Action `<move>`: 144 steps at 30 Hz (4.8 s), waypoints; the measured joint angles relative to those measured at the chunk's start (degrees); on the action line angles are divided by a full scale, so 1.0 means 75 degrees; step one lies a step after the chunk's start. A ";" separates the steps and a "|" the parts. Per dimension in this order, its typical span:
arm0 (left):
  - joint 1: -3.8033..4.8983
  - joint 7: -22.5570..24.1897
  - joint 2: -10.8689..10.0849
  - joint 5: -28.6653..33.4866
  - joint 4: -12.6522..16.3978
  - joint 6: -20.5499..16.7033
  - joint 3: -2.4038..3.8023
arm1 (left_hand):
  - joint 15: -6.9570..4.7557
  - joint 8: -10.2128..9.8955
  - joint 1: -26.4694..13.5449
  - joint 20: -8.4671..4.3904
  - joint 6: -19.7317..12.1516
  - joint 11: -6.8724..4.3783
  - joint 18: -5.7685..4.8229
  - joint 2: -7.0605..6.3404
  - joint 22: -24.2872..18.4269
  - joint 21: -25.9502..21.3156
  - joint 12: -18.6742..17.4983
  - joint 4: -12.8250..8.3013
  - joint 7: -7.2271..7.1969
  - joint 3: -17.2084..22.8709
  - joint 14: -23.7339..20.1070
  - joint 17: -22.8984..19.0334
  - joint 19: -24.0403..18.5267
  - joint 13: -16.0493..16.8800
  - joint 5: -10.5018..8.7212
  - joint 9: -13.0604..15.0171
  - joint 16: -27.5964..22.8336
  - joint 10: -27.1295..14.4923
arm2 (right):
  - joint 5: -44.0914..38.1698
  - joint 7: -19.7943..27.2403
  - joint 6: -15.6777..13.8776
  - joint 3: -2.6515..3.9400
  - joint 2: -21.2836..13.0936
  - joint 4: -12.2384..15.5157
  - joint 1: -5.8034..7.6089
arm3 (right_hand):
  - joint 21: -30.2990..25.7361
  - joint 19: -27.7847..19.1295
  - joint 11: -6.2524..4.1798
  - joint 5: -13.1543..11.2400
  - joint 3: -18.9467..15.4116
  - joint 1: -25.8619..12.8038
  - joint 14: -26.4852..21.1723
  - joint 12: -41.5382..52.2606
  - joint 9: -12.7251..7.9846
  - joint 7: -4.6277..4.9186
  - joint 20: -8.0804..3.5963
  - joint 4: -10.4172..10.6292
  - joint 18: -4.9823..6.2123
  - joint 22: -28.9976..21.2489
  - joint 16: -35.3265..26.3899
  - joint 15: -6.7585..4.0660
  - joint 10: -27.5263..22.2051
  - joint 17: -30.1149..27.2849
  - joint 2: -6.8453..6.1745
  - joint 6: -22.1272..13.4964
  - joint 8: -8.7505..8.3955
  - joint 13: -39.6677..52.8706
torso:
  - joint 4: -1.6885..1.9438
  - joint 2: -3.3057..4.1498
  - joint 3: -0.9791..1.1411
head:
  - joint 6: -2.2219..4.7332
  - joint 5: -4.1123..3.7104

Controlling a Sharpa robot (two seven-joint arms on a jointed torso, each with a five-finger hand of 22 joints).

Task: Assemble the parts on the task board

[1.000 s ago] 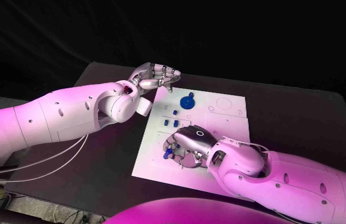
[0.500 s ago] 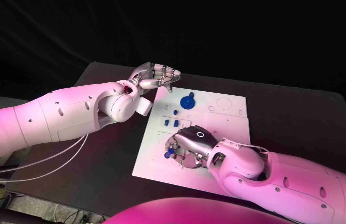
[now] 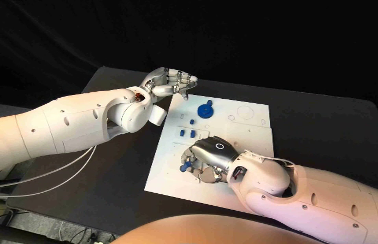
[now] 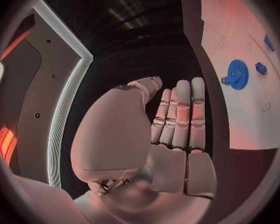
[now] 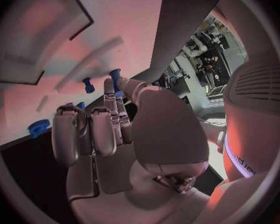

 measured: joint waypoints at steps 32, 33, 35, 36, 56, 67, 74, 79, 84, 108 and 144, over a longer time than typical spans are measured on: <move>0.0001 -0.0018 -0.0004 0.0002 -0.0001 0.0002 0.0000 | 0.0001 0.0000 0.0000 0.0024 0.0000 -0.0003 0.0000 0.0000 -0.0007 -0.0048 0.0039 -0.0022 0.0000 -0.0022 -0.0057 -0.0005 -0.0024 0.0005 0.0000 0.0000 0.0000 -0.0053 | 0.0029 -0.0188 -0.0043 -0.0016 0.0009 0.0001 -0.0028 | -0.0164 0.0000 0.0058 0.0083 -0.0528 -0.0663 0.0000 -0.0217 0.0069 0.0174 0.0000 0.0231 0.0000 0.0004 0.0000 0.0000 -0.0002 -0.0059 -0.0490 -0.1576 -0.0601 0.0133 | -0.0004 -0.0007 0.0000 | -0.0038 -0.0014; 0.0001 -0.0019 -0.0006 0.0002 -0.0001 0.0002 0.0000 | 0.0000 0.0000 0.0000 0.0024 0.0000 -0.0003 0.0000 0.0000 -0.0007 -0.0048 0.0040 -0.0022 0.0000 -0.0022 -0.0057 -0.0005 -0.0024 0.0005 0.0000 0.0000 0.0000 -0.0053 | 0.0034 -0.0190 -0.0120 -0.0016 -0.0035 0.0043 -0.0029 | -0.0164 0.0000 0.0055 0.0083 -0.0580 -0.0663 0.0000 -0.0217 0.0031 0.0157 0.0000 0.0260 0.0001 0.0005 0.0000 0.0000 0.0000 -0.0076 -0.0490 -0.1708 -0.0680 0.0145 | -0.0004 -0.0007 -0.0001 | -0.0036 -0.0018; 0.0001 -0.0021 -0.0010 0.0002 -0.0002 0.0002 0.0000 | 0.0001 0.0000 0.0000 0.0024 0.0000 -0.0003 0.0000 0.0000 -0.0007 -0.0048 0.0040 -0.0022 0.0000 -0.0022 -0.0057 -0.0005 -0.0024 0.0004 0.0000 0.0000 0.0000 -0.0053 | 0.0063 -0.0190 -0.0349 -0.0009 -0.0177 0.0175 -0.0032 | -0.0164 0.0000 -0.0012 0.0083 -0.0701 -0.0662 0.0000 -0.0216 -0.0044 0.0108 0.0000 0.0294 0.0000 0.0004 0.0000 0.0000 0.0066 -0.0091 -0.0490 -0.1975 -0.0823 0.0190 | -0.0006 -0.0007 -0.0001 | -0.0023 -0.0035; 0.0001 -0.0021 -0.0012 0.0002 -0.0003 0.0002 0.0000 | 0.0001 0.0000 0.0000 0.0024 0.0000 -0.0003 0.0000 0.0000 -0.0007 -0.0048 0.0040 -0.0022 0.0000 -0.0022 -0.0057 -0.0005 -0.0024 0.0004 0.0000 0.0000 0.0000 -0.0053 | 0.0083 -0.0189 -0.0460 -0.0003 -0.0239 0.0229 -0.0032 | -0.0164 0.0000 -0.0012 0.0112 -0.0737 -0.0662 0.0000 -0.0216 -0.0073 0.0095 0.0000 0.0320 0.0000 0.0004 0.0000 0.0000 0.0067 -0.0101 -0.0490 -0.2062 -0.0865 0.0205 | -0.0009 -0.0010 -0.0001 | -0.0014 -0.0044; -0.0003 -0.0027 -0.0048 0.0005 -0.0039 0.0004 -0.0060 | 0.0001 0.0000 0.0000 0.0024 0.0000 -0.0003 0.0000 0.0000 -0.0013 -0.0048 0.0040 -0.0021 0.0000 -0.0021 -0.0057 -0.0004 -0.0024 0.0003 0.0000 0.0000 0.0000 -0.0053 | 0.3237 0.0039 -0.1276 0.0116 -0.3112 0.1209 0.0774 | 0.0594 -0.0014 -0.0300 0.0572 -0.2072 -0.0717 0.0001 0.4707 0.0993 -0.0149 -0.0241 0.1159 -0.0129 0.0002 0.0244 -0.0331 0.0708 0.0269 -0.0214 -0.0651 0.0588 0.5673 | -0.0101 -0.0086 -0.0017 | 0.0199 -0.0465; -0.0007 -0.0034 -0.0046 0.0021 -0.0059 0.0007 -0.0100 | 0.0001 0.0000 0.0000 0.0024 0.0000 -0.0003 0.0000 0.0000 -0.0013 -0.0048 0.0039 -0.0021 0.0000 -0.0021 -0.0056 -0.0004 -0.0024 0.0003 0.0000 0.0000 0.0000 -0.0052 | 0.4008 -0.0619 -0.0679 -0.0046 -0.4262 0.1521 0.0553 | 0.1082 -0.0013 -0.0327 0.0911 -0.2902 -0.1318 0.0001 0.7650 0.1401 -0.0157 -0.0236 0.1273 -0.0242 0.0001 0.0475 -0.0330 0.1199 0.0796 -0.0062 -0.0724 0.0763 0.8505 | -0.0222 -0.0154 -0.0016 | 0.0186 -0.0951; -0.0051 -0.0037 -0.0043 0.0029 -0.0072 0.0009 -0.0107 | 0.0000 0.0000 0.0000 0.0024 0.0000 0.0026 -0.0001 0.0000 -0.0020 -0.0048 0.0039 0.0001 0.0000 -0.0044 -0.0056 -0.0004 -0.0024 0.0013 0.0000 0.0008 0.0000 -0.0082 | 0.3707 -0.1159 -0.0451 -0.0093 -0.4341 0.1707 0.0361 | 0.1140 -0.0013 -0.0354 0.0877 -0.3308 -0.1655 0.0001 0.7778 0.1524 -0.0185 -0.0235 0.1283 -0.0243 0.0001 0.0505 -0.0329 0.1226 0.0826 0.0041 -0.0695 0.0868 0.8699 | -0.0256 -0.0192 -0.0026 | 0.0145 -0.1074; -0.0070 -0.0039 -0.0053 0.0033 -0.0070 0.0012 -0.0109 | 0.0001 0.0000 0.0000 0.0024 0.0000 0.0026 0.0000 0.0000 -0.0020 -0.0048 0.0039 0.0001 0.0000 -0.0043 -0.0056 -0.0004 -0.0024 0.0013 0.0000 0.0008 0.0000 -0.0082 | 0.3364 -0.1470 -0.0297 -0.0112 -0.4223 0.1817 0.0241 | 0.1170 -0.0014 -0.0356 0.0801 -0.3499 -0.1744 0.0001 0.7822 0.1589 -0.0214 -0.0288 0.1287 -0.0242 0.0001 0.0534 -0.0329 0.1227 0.0863 0.0130 -0.0666 0.0914 0.8758 | -0.0258 -0.0197 -0.0031 | 0.0116 -0.1085; -0.0079 -0.0041 -0.0062 0.0038 -0.0062 0.0016 -0.0110 | 0.0001 0.0000 0.0000 0.0024 0.0000 0.0026 -0.0001 0.0000 -0.0020 -0.0048 0.0039 0.0001 0.0000 -0.0043 -0.0056 -0.0004 -0.0024 0.0012 0.0000 0.0008 0.0000 -0.0081 | 0.3040 -0.1672 -0.0221 -0.0113 -0.4105 0.1804 0.0205 | 0.1170 -0.0014 -0.0382 0.0773 -0.3530 -0.1753 0.0001 0.7866 0.1597 -0.0219 -0.0288 0.1277 -0.0242 0.0000 0.0534 -0.0328 0.1253 0.0862 0.0139 -0.0660 0.0942 0.8771 | -0.0258 -0.0197 -0.0040 | 0.0108 -0.1090; -0.0084 -0.0045 -0.0106 0.0050 -0.0045 0.0033 -0.0110 | 0.0001 0.0000 0.0000 0.0024 0.0000 0.0026 0.0000 0.0000 -0.0019 -0.0048 0.0039 0.0001 0.0000 -0.0043 -0.0056 -0.0004 -0.0024 0.0011 0.0000 0.0006 0.0000 -0.0081 | 0.2459 -0.1913 -0.0177 -0.0114 -0.3548 0.1555 0.0001 | 0.1199 -0.0014 -0.0410 0.0773 -0.3529 -0.1752 0.0001 0.7928 0.1621 -0.0245 -0.0287 0.1277 -0.0241 -0.0001 0.0534 -0.0328 0.1281 0.0871 0.0139 -0.0634 0.0971 0.8843 | -0.0268 -0.0199 -0.0037 | 0.0045 -0.1013; -0.0086 -0.0060 -0.0122 0.0055 -0.0027 0.0048 -0.0110 | 0.0000 0.0000 -0.0030 0.0024 -0.0055 0.0026 0.0000 0.0030 -0.0026 -0.0078 0.0091 0.0022 0.0000 -0.0064 -0.0056 -0.0010 -0.0024 0.0015 0.0000 0.0011 0.0000 -0.0136 | 0.2375 -0.1917 -0.0832 -0.0109 -0.3238 0.1607 -0.0183 | 0.1282 -0.0013 -0.0572 0.1270 -0.3358 -0.0723 -0.0020 0.8498 0.1719 -0.0313 -0.0398 0.1316 -0.0358 0.0002 0.0682 -0.0471 0.1583 0.0899 0.0299 -0.0507 0.1178 0.9163 | -0.0271 -0.0209 -0.0046 | 0.0026 -0.1046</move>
